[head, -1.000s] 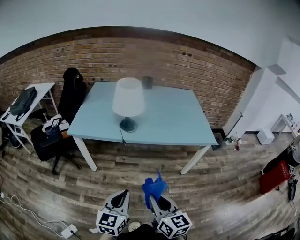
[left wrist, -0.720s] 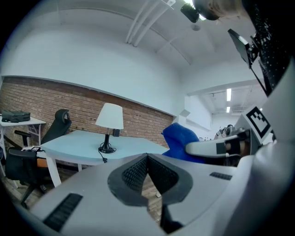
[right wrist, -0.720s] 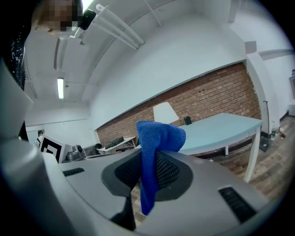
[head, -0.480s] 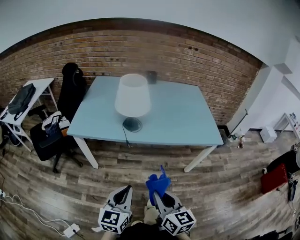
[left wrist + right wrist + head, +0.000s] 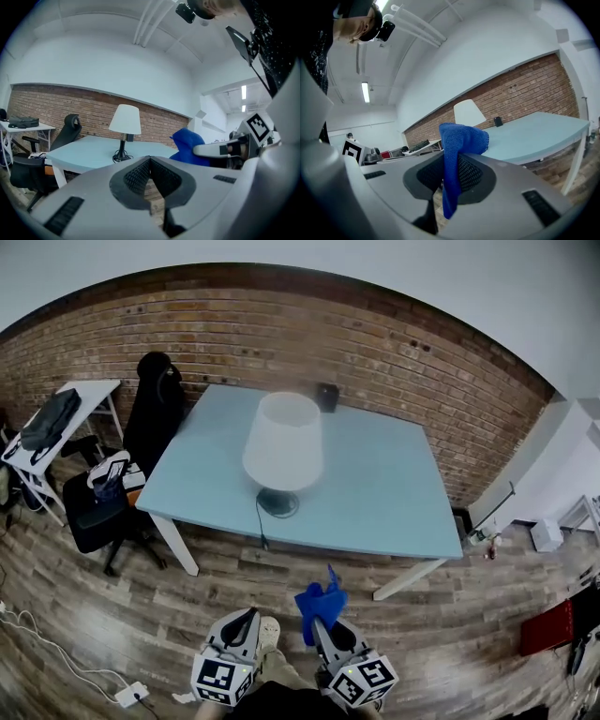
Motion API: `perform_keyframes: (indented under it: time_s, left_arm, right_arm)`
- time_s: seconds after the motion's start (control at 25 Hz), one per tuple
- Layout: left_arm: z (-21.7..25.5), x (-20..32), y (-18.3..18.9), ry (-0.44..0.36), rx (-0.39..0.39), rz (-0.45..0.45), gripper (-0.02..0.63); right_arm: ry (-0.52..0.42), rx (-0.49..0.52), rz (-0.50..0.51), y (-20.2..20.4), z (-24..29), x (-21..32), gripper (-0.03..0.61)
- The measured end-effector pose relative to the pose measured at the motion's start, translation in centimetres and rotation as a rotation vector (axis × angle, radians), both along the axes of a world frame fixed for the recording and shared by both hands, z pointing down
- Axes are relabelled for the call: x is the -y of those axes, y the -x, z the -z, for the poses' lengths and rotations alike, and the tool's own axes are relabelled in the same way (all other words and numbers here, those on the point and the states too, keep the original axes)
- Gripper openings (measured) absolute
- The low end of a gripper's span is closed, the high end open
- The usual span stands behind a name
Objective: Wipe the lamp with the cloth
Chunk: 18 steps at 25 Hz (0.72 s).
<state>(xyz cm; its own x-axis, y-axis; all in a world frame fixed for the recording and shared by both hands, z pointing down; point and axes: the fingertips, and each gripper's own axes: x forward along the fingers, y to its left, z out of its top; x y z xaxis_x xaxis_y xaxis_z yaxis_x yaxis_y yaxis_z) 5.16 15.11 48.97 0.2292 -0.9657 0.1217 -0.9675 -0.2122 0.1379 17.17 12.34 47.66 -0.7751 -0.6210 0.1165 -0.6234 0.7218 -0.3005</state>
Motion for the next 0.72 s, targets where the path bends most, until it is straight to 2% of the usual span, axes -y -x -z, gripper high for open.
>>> perform_keyframes:
  time_s: [0.16, 0.28, 0.4, 0.56, 0.72]
  left_arm:
    - [0.1, 3.9, 2.9, 0.011, -0.008, 0.042, 0.008]
    - [0.7, 7.3, 3.7, 0.012, -0.018, 0.049, 0.008]
    - [1.8, 10.8, 4.6, -0.002, 0.003, 0.049, 0.008]
    - [2.5, 15.2, 8.0, -0.001, 0.008, 0.099, 0.008]
    - [3.8, 19.7, 11.4, -0.039, 0.035, 0.138, 0.008]
  right_arm:
    - [-0.048, 0.018, 0.058, 2.0, 0.9, 4.0, 0.061]
    - [-0.058, 0.028, 0.098, 3.0, 1.3, 7.4, 0.061]
    - [-0.069, 0.064, 0.131, 4.1, 2.7, 11.7, 0.061]
    - [-0.087, 0.150, 0.163, 5.6, 5.5, 16.9, 0.061]
    - [-0.096, 0.289, 0.163, 6.1, 9.0, 22.3, 0.061]
